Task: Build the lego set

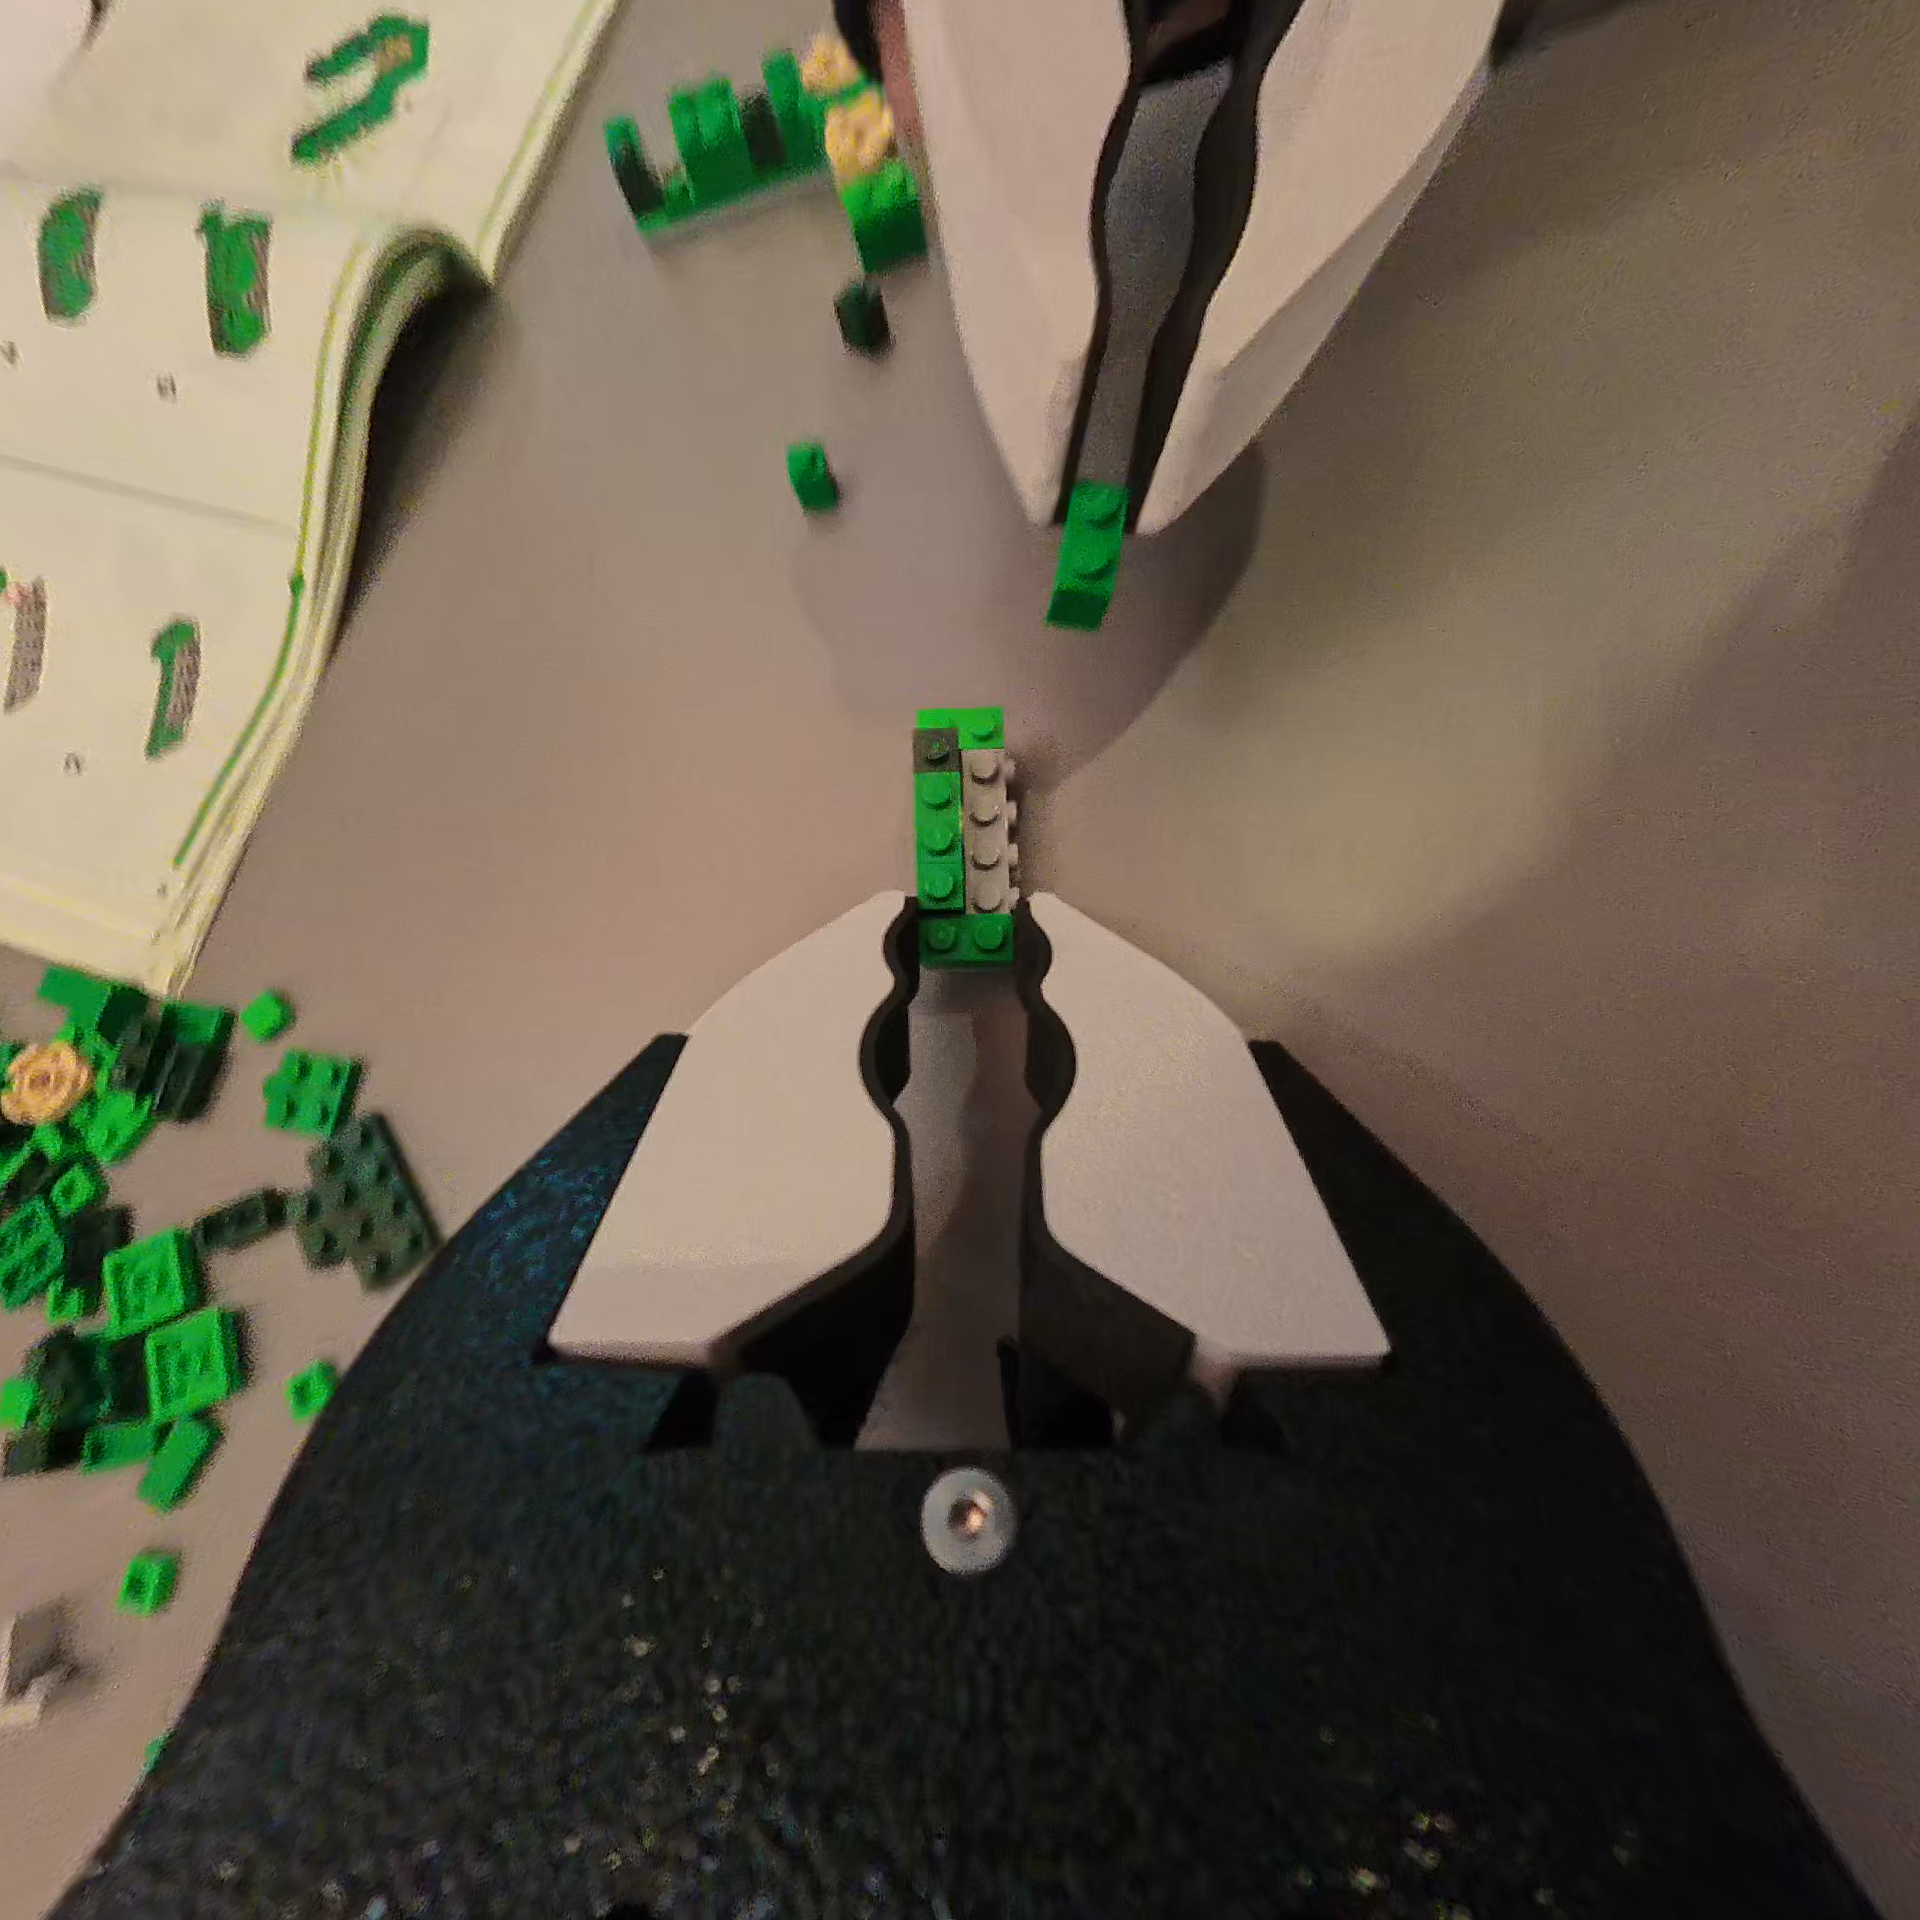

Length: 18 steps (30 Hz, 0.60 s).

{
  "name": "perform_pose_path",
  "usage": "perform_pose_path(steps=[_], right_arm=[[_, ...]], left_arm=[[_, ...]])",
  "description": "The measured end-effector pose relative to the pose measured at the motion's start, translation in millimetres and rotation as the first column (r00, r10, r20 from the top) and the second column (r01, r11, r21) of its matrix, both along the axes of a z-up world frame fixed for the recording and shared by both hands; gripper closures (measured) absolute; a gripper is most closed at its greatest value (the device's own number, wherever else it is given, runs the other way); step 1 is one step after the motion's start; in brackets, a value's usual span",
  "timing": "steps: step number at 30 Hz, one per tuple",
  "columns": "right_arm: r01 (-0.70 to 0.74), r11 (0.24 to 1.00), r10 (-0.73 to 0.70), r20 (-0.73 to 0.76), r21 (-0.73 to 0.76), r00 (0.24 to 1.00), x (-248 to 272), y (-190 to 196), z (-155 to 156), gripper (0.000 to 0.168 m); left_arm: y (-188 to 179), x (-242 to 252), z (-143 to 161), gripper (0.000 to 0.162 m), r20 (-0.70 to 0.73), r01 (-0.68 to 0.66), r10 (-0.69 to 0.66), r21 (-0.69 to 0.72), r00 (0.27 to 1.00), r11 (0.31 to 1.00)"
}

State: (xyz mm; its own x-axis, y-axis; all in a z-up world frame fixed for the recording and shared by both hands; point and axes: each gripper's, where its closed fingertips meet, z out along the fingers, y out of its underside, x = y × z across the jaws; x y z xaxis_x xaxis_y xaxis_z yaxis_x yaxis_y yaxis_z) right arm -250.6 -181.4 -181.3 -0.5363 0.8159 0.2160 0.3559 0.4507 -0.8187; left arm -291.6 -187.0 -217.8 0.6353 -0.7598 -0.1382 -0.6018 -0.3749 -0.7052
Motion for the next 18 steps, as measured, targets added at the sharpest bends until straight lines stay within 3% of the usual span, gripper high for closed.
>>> perform_pose_path(steps=[1,8,12,18], right_arm=[[0.01,1.0,-0.01,0.003,0.008,1.0,3.8,5.4,2.5,0.161],[0.07,0.994,-0.082,0.148,0.079,0.986,42.6,51.5,18.9,0.161],[0.028,0.996,-0.049,0.283,0.079,0.958,57.4,63.5,21.1,0.161],[-0.091,0.985,0.033,0.356,0.146,0.934,55.5,61.7,13.6,0.161]], left_arm=[[5.9,9.9,3.5,0.146,0.031,0.001,-0.001,0.008,1.0,1.0],[50.4,60.0,16.2,0.146,0.27,-0.051,0.07,-0.075,0.96,0.996],[60.4,72.4,18.4,0.146,0.302,-0.05,0.087,-0.129,0.949,0.99],[63.0,82.6,24.8,0.146,0.338,-0.035,0.089,-0.162,0.937,0.986]])
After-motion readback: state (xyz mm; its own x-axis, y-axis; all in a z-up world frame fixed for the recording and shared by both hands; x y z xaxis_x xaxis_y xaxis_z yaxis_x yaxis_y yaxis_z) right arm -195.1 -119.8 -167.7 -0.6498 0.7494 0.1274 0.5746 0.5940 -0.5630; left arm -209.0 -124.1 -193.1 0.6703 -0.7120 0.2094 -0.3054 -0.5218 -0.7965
